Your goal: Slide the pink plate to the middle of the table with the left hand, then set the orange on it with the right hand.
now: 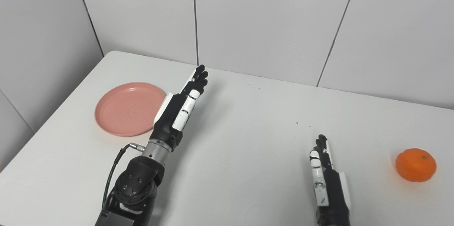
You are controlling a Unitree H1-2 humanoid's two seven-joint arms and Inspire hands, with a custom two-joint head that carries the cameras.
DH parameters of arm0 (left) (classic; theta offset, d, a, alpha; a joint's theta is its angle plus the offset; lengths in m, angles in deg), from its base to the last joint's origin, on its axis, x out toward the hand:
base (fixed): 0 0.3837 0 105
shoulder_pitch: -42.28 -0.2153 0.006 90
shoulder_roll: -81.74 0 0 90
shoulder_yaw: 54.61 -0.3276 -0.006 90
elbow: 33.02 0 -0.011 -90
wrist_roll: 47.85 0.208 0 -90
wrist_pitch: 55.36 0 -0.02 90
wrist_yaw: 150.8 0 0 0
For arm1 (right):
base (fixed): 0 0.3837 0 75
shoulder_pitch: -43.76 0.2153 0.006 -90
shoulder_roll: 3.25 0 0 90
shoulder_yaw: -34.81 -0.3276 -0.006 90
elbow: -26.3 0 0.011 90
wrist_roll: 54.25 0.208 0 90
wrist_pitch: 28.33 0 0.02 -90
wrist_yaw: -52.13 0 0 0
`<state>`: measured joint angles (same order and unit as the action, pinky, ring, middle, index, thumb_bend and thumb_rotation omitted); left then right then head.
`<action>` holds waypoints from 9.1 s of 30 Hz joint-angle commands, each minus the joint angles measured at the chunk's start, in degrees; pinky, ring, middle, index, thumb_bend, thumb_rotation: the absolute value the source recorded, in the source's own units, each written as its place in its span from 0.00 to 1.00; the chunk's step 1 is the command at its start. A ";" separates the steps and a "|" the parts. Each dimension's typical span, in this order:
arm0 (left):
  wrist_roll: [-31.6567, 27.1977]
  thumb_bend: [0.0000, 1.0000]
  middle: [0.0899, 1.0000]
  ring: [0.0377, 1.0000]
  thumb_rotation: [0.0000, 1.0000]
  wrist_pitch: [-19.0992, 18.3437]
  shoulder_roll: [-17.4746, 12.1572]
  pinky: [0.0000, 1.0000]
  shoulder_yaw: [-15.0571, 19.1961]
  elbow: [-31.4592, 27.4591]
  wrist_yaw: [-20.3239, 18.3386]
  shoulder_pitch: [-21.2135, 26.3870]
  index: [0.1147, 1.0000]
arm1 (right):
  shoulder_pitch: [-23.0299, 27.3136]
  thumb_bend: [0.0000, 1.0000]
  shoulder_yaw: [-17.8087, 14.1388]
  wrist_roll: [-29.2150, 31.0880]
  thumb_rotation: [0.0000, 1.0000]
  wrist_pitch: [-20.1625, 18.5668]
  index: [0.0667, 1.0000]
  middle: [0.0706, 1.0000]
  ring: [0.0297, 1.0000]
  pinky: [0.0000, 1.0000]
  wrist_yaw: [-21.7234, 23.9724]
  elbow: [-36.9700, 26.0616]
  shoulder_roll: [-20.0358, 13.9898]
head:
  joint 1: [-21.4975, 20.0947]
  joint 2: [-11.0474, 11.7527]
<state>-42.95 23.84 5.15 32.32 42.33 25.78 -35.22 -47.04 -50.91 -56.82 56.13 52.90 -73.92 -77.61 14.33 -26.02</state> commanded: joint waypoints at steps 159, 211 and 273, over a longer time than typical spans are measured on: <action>-30.47 0.36 0.94 0.95 1.00 4.56 -20.70 0.97 27.23 42.78 -7.27 8.90 0.92 | 1.13 0.13 -1.52 1.64 1.00 6.17 1.00 1.00 1.00 1.00 0.72 1.73 -1.01 | 2.82 0.80; -32.71 0.37 0.91 0.91 1.00 -4.94 -13.80 0.90 21.73 31.06 -4.14 6.77 0.88 | 0.80 0.15 -1.18 1.10 1.00 4.79 1.00 1.00 1.00 1.00 0.53 0.66 -0.47 | 2.02 0.09; -29.34 0.37 0.93 0.93 1.00 -7.52 -3.69 0.94 13.39 24.64 -2.54 6.21 0.92 | 0.57 0.17 -0.08 -1.66 1.00 1.76 1.00 1.00 0.99 1.00 -0.43 -1.51 2.03 | -5.02 -3.69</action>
<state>-73.32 17.63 0.35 46.53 66.30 22.52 -28.52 -47.21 -51.22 -58.39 58.14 52.86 -73.01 -76.10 9.23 -29.62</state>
